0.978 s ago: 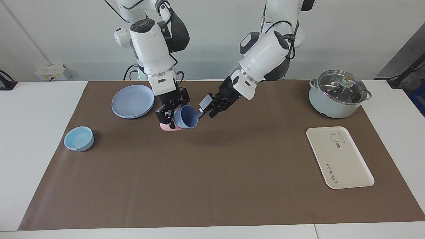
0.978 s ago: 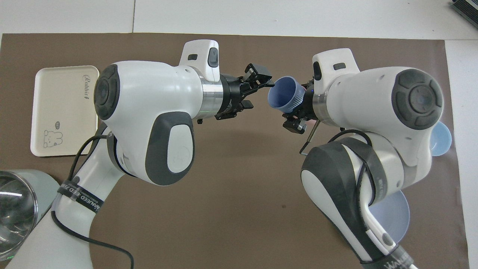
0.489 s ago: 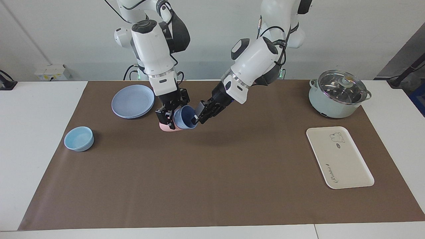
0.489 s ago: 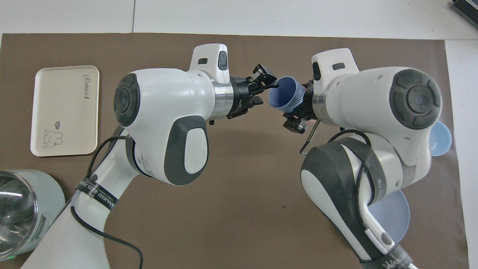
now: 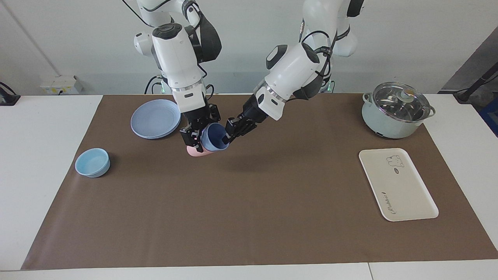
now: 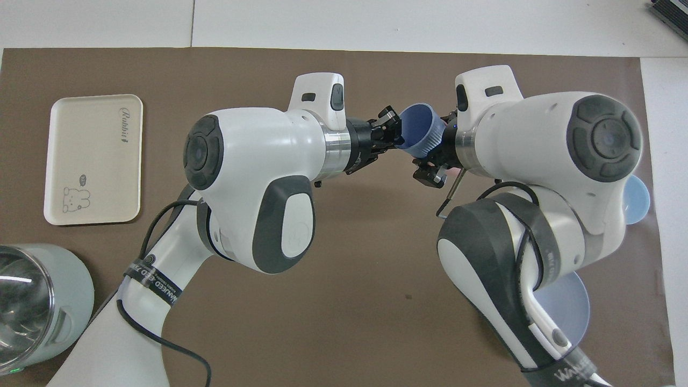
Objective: Place cup on tray
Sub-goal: 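Grasp the blue cup with the left gripper while the right gripper holds, then lay the blue cup on the tray while the right gripper withdraws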
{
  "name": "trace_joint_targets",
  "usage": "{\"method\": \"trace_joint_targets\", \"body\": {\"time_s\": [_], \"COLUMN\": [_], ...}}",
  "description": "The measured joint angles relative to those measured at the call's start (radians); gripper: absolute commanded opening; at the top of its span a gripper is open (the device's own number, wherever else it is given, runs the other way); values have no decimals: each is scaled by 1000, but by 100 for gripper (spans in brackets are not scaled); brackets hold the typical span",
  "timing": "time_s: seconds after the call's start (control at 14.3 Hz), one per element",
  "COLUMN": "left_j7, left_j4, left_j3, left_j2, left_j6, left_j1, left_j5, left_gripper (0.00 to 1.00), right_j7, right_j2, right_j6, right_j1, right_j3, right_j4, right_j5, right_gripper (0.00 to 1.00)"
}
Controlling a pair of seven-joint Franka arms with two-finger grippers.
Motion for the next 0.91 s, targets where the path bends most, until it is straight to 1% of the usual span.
{"method": "trace_joint_targets", "body": {"time_s": [0.35, 0.56, 0.77, 0.91], "left_j7": [0, 0, 1, 6], "left_j4": [11, 92, 174, 200], "left_j3": [5, 15, 23, 29], "left_j2": [3, 21, 30, 34], "left_j6": [-12, -121, -244, -298], "left_j1": [1, 36, 117, 165], "left_j5": [0, 0, 3, 43], "left_gripper": [0, 0, 0, 0], "right_j7": [0, 0, 0, 5], "right_j2": [2, 3, 8, 10], "right_j6": [3, 5, 4, 3], "right_j1": [0, 0, 2, 2], "right_j3": [0, -1, 1, 7], "right_j4": [4, 7, 6, 6], "right_j5": [0, 0, 0, 0], "right_gripper": [0, 0, 0, 0]}}
